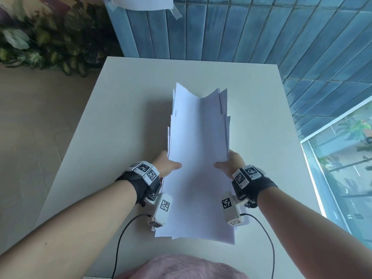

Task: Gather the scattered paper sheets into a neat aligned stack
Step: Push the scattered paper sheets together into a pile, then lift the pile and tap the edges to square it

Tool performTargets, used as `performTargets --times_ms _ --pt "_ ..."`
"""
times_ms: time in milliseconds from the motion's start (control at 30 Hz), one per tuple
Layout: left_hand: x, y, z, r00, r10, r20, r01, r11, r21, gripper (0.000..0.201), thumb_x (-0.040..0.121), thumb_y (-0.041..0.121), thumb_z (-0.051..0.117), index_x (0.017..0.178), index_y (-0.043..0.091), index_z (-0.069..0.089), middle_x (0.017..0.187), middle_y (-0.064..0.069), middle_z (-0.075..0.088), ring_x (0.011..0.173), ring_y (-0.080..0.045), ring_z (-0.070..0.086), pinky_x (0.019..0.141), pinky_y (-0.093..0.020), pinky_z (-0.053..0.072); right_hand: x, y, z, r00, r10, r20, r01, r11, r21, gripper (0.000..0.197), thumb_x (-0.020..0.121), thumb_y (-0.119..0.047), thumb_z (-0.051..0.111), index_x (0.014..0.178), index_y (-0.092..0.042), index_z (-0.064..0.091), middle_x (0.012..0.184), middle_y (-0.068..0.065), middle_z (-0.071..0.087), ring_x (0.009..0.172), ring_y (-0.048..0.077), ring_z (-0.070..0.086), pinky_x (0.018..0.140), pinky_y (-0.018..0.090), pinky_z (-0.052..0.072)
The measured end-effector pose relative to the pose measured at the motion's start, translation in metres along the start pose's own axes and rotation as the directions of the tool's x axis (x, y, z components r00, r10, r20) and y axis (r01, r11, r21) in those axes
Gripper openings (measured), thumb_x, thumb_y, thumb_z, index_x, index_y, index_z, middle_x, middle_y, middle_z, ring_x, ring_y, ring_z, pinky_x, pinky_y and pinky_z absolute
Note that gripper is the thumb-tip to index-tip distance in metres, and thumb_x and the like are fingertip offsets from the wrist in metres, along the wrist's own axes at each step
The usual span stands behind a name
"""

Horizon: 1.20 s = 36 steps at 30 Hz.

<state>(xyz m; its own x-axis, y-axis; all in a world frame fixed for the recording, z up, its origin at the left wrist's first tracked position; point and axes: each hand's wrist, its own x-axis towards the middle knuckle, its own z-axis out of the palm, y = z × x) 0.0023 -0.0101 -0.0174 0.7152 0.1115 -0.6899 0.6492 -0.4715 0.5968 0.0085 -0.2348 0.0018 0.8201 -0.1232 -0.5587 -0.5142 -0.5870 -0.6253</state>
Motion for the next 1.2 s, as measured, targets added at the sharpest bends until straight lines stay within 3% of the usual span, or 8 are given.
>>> performTargets --times_ms 67,200,367,500,633,967,1067,1200 --pt "-0.003 -0.001 -0.005 1.0 0.02 -0.012 -0.021 0.997 -0.071 0.085 0.056 0.04 0.083 0.127 0.006 0.049 0.125 -0.009 0.061 0.115 -0.03 0.06 0.102 -0.046 0.047 -0.003 0.0 -0.005 1.0 0.01 0.006 -0.01 1.0 0.01 0.039 0.074 -0.012 0.075 0.11 -0.004 0.062 0.106 0.013 0.069 0.092 0.028 0.065 0.074 0.028 0.048" --pt "-0.011 0.006 -0.025 0.99 0.137 -0.026 -0.139 0.961 -0.237 0.052 0.064 0.019 0.083 0.111 0.01 0.063 0.111 -0.005 0.071 0.106 -0.024 0.066 0.102 -0.043 0.048 -0.012 -0.014 -0.022 0.998 -0.036 -0.058 0.045 0.985 0.165 0.039 0.065 -0.009 0.082 0.1 -0.001 0.067 0.097 0.017 0.071 0.086 0.031 0.067 0.077 0.038 0.055" --pt "-0.025 0.046 -0.059 0.948 0.28 -0.15 -0.312 0.907 -0.283 0.05 0.061 0.021 0.086 0.104 0.007 0.064 0.106 -0.006 0.072 0.098 -0.021 0.068 0.095 -0.037 0.051 -0.026 -0.06 -0.045 0.966 -0.179 -0.187 0.227 0.934 0.277 0.031 0.063 -0.005 0.081 0.091 -0.002 0.068 0.09 0.015 0.071 0.082 0.03 0.067 0.076 0.039 0.056" --pt "-0.045 0.086 -0.081 0.872 0.376 -0.312 -0.468 0.828 -0.309 0.039 0.056 0.026 0.085 0.079 0.007 0.06 0.079 -0.004 0.061 0.071 -0.02 0.059 0.072 -0.032 0.049 -0.042 -0.1 -0.066 0.896 -0.298 -0.329 0.405 0.854 0.328 0.018 0.066 -0.002 0.078 0.076 -0.012 0.066 0.08 0.009 0.067 0.071 0.023 0.061 0.067 0.028 0.047" --pt "-0.076 0.106 -0.092 0.792 0.471 -0.389 -0.602 0.711 -0.364 0.013 0.07 0.006 0.081 0.075 0.014 0.073 0.085 -0.006 0.074 0.081 -0.024 0.07 0.082 -0.038 0.055 -0.06 -0.121 -0.079 0.839 -0.331 -0.432 0.508 0.761 0.404 0.018 0.066 -0.001 0.077 0.067 -0.015 0.066 0.08 0.01 0.069 0.072 0.024 0.062 0.071 0.03 0.048" --pt "-0.103 0.068 -0.079 0.786 0.469 -0.403 -0.611 0.691 -0.387 0.016 0.066 0.006 0.082 0.078 0.013 0.073 0.093 -0.013 0.077 0.092 -0.032 0.072 0.09 -0.049 0.056 -0.085 -0.091 -0.065 0.835 -0.397 -0.382 0.544 0.704 0.457 0.025 0.064 0.008 0.078 0.071 -0.015 0.069 0.077 0.003 0.071 0.07 0.019 0.067 0.07 0.027 0.052" --pt "-0.108 0.058 -0.073 0.783 0.463 -0.415 -0.612 0.696 -0.377 0.017 0.067 0.005 0.084 0.077 0.015 0.073 0.086 -0.006 0.077 0.084 -0.027 0.073 0.081 -0.039 0.057 -0.089 -0.08 -0.057 0.826 -0.436 -0.358 0.558 0.723 0.406 0.029 0.06 0.006 0.082 0.07 -0.017 0.068 0.074 -0.004 0.07 0.059 0.0 0.066 0.061 0.014 0.052" --pt "-0.111 0.056 -0.069 0.764 0.467 -0.445 -0.626 0.703 -0.338 0.015 0.07 0.008 0.084 0.079 0.01 0.072 0.075 -0.002 0.072 0.069 -0.018 0.065 0.066 -0.028 0.051 -0.089 -0.075 -0.054 0.823 -0.451 -0.346 0.56 0.748 0.357 0.026 0.06 0.002 0.083 0.078 -0.01 0.068 0.071 -0.005 0.068 0.055 -0.003 0.065 0.053 0.007 0.048"
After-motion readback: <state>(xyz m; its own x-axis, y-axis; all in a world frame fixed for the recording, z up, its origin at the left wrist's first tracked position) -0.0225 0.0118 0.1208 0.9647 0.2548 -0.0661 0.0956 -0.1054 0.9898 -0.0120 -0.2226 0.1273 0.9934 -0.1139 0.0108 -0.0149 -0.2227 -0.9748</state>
